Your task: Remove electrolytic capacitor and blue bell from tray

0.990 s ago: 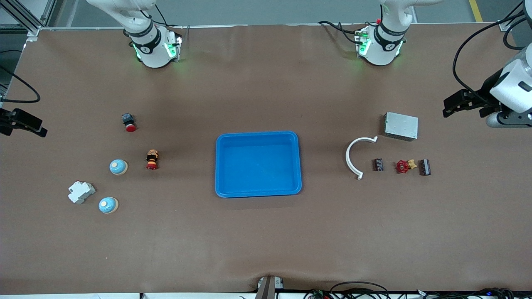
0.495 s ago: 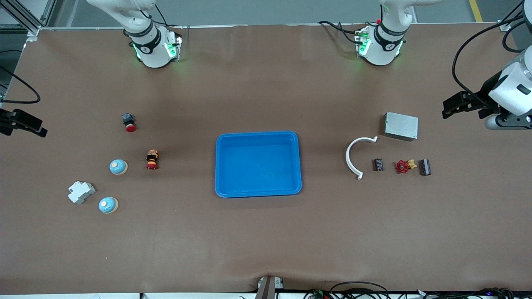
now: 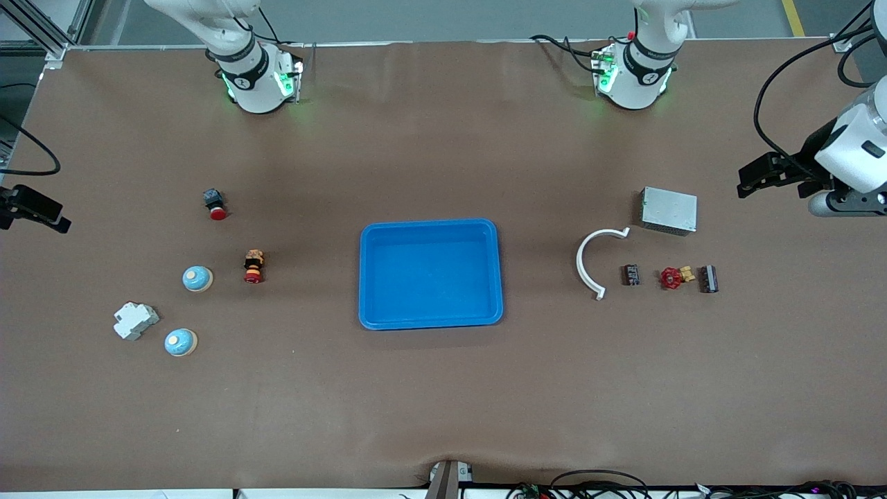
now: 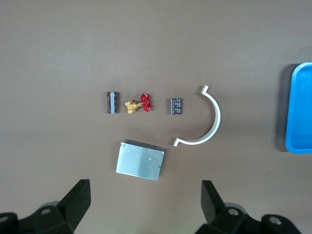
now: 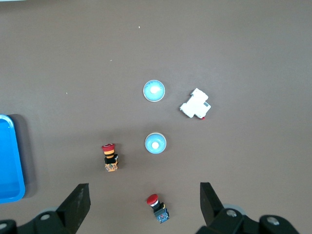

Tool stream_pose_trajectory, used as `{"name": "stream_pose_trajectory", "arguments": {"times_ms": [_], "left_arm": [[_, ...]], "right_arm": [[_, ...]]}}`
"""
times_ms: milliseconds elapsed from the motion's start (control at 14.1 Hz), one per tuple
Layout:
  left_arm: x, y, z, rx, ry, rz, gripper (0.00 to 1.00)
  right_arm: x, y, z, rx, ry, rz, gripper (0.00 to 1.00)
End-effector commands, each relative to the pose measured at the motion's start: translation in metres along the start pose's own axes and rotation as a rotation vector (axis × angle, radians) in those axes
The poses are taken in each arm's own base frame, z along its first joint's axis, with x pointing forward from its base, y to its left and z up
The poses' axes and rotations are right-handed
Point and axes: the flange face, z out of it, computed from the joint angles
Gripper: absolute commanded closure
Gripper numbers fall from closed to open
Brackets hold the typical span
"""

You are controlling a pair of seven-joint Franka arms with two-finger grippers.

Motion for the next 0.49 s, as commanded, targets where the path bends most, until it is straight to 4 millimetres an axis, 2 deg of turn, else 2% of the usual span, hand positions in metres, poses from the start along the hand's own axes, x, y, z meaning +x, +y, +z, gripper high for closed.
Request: {"name": "stream_pose_trajectory", "arguments": {"times_ms": [0,424], "left_arm": [[-0.0012,-0.0001,-0.0054,-0.011,-0.002,-0.009,0.0],[-0.0011,-0.001,-0.0054,-0.011,-0.002,-0.01,0.0]], "right_arm": [[-0.0027,0.004,-0.0019,0.011,0.018,0.007,0.0],[-0.0013,0.0032,-0.0006,0.012,0.026,0.007,0.0]]}}
